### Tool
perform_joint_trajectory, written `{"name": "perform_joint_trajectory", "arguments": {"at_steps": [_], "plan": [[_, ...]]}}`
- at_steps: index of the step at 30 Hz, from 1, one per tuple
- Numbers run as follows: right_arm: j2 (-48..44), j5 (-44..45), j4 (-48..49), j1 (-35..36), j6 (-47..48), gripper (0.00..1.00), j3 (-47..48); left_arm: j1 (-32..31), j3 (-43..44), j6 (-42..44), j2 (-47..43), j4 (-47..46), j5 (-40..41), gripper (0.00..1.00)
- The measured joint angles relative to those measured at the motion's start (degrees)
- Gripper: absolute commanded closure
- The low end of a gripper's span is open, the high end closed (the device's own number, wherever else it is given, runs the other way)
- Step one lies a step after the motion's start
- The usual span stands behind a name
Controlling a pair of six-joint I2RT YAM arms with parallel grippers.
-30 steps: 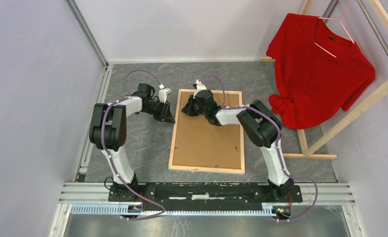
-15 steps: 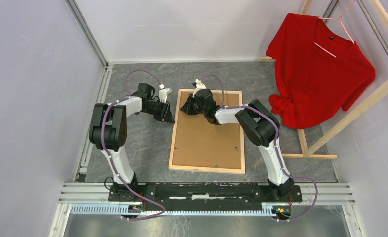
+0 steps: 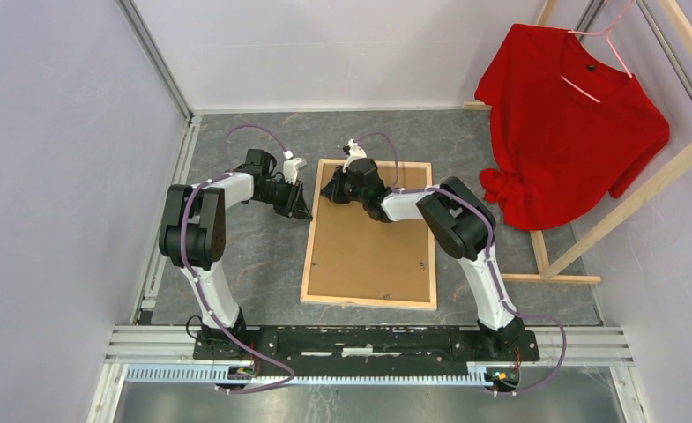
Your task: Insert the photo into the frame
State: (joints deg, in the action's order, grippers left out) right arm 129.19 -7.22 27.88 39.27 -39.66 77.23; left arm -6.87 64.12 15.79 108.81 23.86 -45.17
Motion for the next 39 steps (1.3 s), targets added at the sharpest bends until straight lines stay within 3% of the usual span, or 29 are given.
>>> {"name": "perform_joint_trajectory", "arguments": {"at_steps": [15, 18, 22, 26, 31, 35, 39], "plan": [[0.85, -0.74, 0.09, -0.31, -0.79, 0.96, 1.36, -0.02, -0.35, 0.04, -0.33, -0.37, 0.07, 0.66], [0.57, -2.14, 0.15, -0.39, -1.25, 0.86, 1.07, -0.13, -0.48, 0.11, -0.66, -0.11, 0.46, 0.65], [-3.69, -6.19, 1.18, -1.11, -3.02, 0.58, -3.8, -0.39, -0.79, 1.27, -1.49, 1.38, 1.6, 0.64], [-12.98, -9.86, 3.23, -2.89, -4.87, 0.43, -12.28, -0.37, -1.55, 3.17, -3.08, 3.26, 4.15, 0.63], [-29.57, -8.22, 3.02, -10.78, -4.04, 0.21, -25.46, -0.39, -4.24, 5.6, -5.31, 4.35, 6.95, 0.63], [-40.68, 1.57, -3.32, -19.28, -0.13, 0.15, -33.4, -0.7, -7.08, 7.19, -7.54, 3.89, 7.65, 0.63], [-45.38, 9.73, -9.86, -24.35, 3.76, 0.14, -37.79, -1.81, -9.66, 8.31, -9.66, 3.69, 7.76, 0.63]]}}
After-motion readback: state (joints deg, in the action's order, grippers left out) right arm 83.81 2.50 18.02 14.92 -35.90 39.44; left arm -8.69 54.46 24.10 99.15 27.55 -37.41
